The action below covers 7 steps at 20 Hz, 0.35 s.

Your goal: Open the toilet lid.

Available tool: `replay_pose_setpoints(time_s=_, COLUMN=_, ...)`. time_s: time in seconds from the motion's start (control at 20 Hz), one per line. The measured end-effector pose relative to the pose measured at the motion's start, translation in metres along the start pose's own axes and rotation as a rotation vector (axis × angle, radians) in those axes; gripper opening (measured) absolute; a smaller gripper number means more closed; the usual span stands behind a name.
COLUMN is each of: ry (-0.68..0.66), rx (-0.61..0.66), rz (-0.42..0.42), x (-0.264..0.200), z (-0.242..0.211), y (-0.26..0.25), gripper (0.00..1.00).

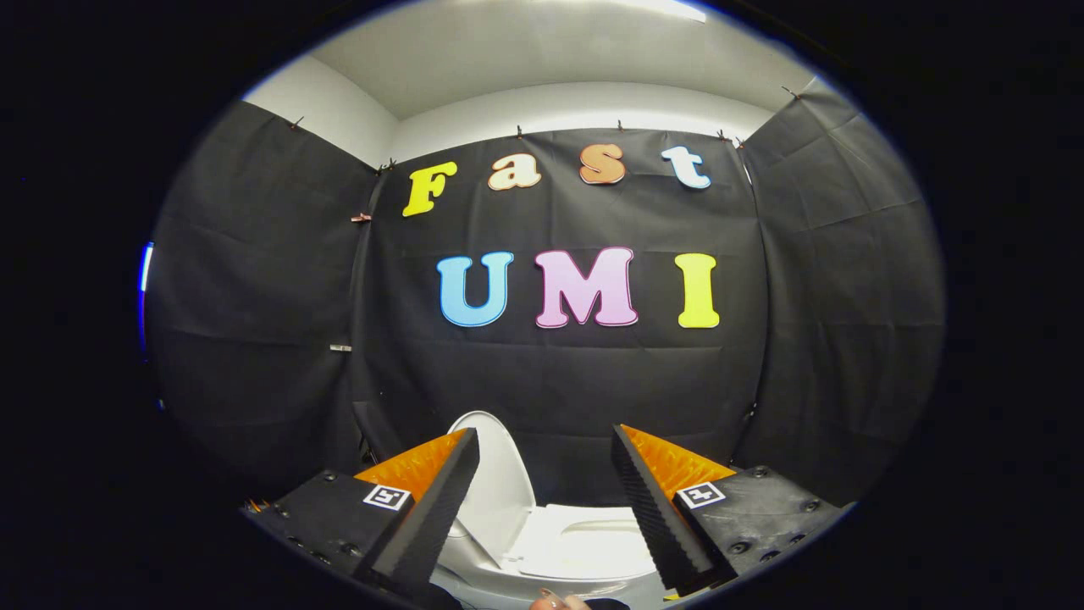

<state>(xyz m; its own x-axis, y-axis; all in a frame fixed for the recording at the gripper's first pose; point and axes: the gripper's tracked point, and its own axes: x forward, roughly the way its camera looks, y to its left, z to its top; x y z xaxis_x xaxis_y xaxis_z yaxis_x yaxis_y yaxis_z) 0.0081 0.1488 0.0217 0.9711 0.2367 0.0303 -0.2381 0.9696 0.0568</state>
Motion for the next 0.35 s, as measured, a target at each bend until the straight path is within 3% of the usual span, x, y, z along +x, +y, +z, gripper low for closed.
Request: replay_pose_setpoints(time_s=0.35, ry=-0.012, rx=0.011, rz=0.007, x=-0.0025, z=0.0055, y=0.0041, gripper=0.98)
